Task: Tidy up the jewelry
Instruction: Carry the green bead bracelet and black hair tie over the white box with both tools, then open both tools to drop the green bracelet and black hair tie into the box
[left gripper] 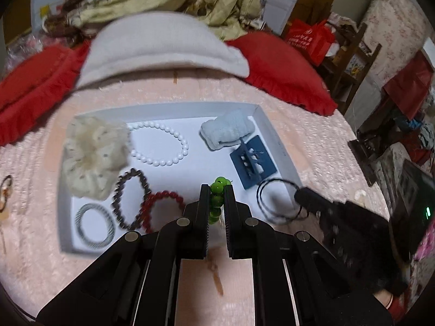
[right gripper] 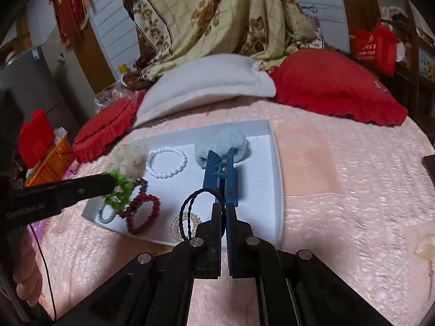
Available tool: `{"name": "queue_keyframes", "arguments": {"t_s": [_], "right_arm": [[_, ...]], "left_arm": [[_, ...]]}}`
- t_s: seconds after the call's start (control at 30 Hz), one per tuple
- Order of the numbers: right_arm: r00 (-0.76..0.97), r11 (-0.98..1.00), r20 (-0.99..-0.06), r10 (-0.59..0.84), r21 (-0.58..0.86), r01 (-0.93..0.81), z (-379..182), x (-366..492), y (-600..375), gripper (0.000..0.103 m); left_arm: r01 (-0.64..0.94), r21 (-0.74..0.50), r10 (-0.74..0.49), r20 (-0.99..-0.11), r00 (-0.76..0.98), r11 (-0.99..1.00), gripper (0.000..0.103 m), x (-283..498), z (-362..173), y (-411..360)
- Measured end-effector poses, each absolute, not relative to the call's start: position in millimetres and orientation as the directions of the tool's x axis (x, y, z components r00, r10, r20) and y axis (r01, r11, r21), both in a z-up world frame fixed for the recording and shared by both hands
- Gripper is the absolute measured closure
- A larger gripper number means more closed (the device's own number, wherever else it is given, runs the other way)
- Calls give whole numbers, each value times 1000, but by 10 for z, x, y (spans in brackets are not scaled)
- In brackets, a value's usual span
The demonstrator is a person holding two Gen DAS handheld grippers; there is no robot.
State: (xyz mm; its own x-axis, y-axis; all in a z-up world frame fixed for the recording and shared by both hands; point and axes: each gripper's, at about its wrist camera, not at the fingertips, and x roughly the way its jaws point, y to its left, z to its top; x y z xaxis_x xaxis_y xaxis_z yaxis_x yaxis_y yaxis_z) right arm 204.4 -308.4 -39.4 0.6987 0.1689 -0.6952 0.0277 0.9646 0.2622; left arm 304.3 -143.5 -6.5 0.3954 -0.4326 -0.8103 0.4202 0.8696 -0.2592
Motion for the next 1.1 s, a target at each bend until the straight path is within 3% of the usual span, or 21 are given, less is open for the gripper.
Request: {"name": "queue_keyframes", "arguments": {"t_s": [0.4, 0.57, 0.6, 0.7, 0.77, 1.1], "right_arm": [[647, 973, -743, 169, 232, 13, -661, 2244, -3017, 100], [639, 975, -751, 167, 223, 7, -700, 2245, -2989, 100], [639, 976, -752, 161, 216, 7, -702, 2243, -2979, 100], [641, 977, -751, 159, 213, 6, -694, 2246, -2963, 91], [656, 976, -738, 160, 217, 6, -659, 2223, -2956, 66], [724, 974, -677, 130, 223, 34, -383, 1925, -2986, 64]], "left_arm": [[373, -274, -402, -855, 328, 886, 95, 3491, -570, -1609], [397, -279, -417, -850, 323, 875, 90, 3469, -555, -1618], [402, -278, -421, -846, 328, 872, 84, 3448, -529, -1616], [398, -287, -434, -830, 351, 871, 64, 3413, -441, -1590], [396, -293, -440, -823, 360, 870, 64, 3397, -382, -1567], [379, -251, -415, -789, 452, 891, 64, 2963, 18, -1275]]}}
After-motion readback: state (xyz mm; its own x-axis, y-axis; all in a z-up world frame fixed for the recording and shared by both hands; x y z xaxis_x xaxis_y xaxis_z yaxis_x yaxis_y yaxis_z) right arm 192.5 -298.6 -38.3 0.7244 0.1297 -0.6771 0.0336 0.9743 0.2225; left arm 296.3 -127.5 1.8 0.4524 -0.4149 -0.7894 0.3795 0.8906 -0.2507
